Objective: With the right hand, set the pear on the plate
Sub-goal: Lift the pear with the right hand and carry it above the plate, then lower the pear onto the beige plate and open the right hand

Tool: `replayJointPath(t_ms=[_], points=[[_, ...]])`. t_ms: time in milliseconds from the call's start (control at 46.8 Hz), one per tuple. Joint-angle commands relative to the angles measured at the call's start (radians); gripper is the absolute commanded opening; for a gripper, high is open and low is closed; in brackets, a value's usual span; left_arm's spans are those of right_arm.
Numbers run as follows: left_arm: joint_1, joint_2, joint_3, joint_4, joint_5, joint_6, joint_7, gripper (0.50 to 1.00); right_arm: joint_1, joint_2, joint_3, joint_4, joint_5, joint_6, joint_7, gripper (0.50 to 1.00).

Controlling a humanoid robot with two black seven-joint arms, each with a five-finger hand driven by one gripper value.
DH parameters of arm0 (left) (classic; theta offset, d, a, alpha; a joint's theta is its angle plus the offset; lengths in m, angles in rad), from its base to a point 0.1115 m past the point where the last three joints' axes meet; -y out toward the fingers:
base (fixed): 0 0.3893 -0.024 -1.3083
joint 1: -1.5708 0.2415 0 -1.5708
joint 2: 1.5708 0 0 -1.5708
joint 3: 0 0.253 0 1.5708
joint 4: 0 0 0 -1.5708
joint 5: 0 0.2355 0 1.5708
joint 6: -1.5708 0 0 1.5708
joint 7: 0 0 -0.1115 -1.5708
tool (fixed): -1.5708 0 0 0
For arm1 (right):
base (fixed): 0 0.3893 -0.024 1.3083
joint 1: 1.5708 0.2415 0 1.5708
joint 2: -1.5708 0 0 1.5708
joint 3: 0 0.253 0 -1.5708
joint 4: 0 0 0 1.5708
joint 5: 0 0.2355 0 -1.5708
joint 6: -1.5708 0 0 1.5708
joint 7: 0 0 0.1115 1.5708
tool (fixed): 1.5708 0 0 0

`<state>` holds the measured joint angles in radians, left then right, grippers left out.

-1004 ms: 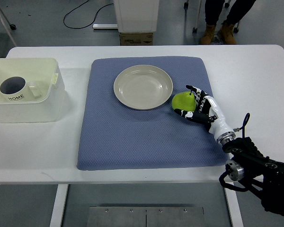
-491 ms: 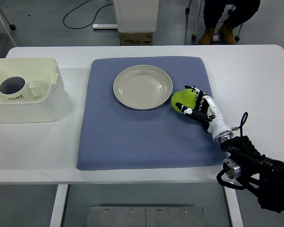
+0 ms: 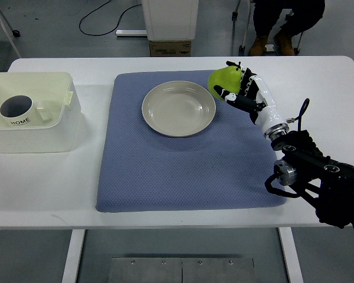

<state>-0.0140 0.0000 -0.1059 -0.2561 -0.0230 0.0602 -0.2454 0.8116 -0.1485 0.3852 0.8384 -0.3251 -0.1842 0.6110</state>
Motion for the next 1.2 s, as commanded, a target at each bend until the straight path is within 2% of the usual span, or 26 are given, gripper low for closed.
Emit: replayJointPath(t_ms=[0, 85, 299, 769, 919, 1175], points=[[0.000, 0.000, 0.000, 0.000, 0.000, 0.000, 0.000, 1.000, 0.021, 0.036, 0.003, -0.022, 0.000, -0.001, 0.000, 0.500], [0.000, 0.000, 0.000, 0.000, 0.000, 0.000, 0.000, 1.000, 0.038, 0.069, 0.003, -0.050, 0.000, -0.001, 0.000, 0.500], [0.000, 0.000, 0.000, 0.000, 0.000, 0.000, 0.002, 1.000, 0.075, 0.149, 0.000, -0.137, 0.000, 0.000, -0.051, 0.500], [0.000, 0.000, 0.000, 0.000, 0.000, 0.000, 0.000, 1.000, 0.127, 0.149, -0.080, -0.272, -0.002, 0.005, -0.180, 0.500], [-0.001, 0.000, 0.000, 0.000, 0.000, 0.001, 0.000, 1.000, 0.127, 0.149, -0.088, -0.283, -0.003, 0.009, -0.220, 0.500], [0.000, 0.000, 0.000, 0.000, 0.000, 0.000, 0.002, 1.000, 0.127, 0.149, -0.121, -0.280, -0.003, 0.011, -0.229, 0.500]])
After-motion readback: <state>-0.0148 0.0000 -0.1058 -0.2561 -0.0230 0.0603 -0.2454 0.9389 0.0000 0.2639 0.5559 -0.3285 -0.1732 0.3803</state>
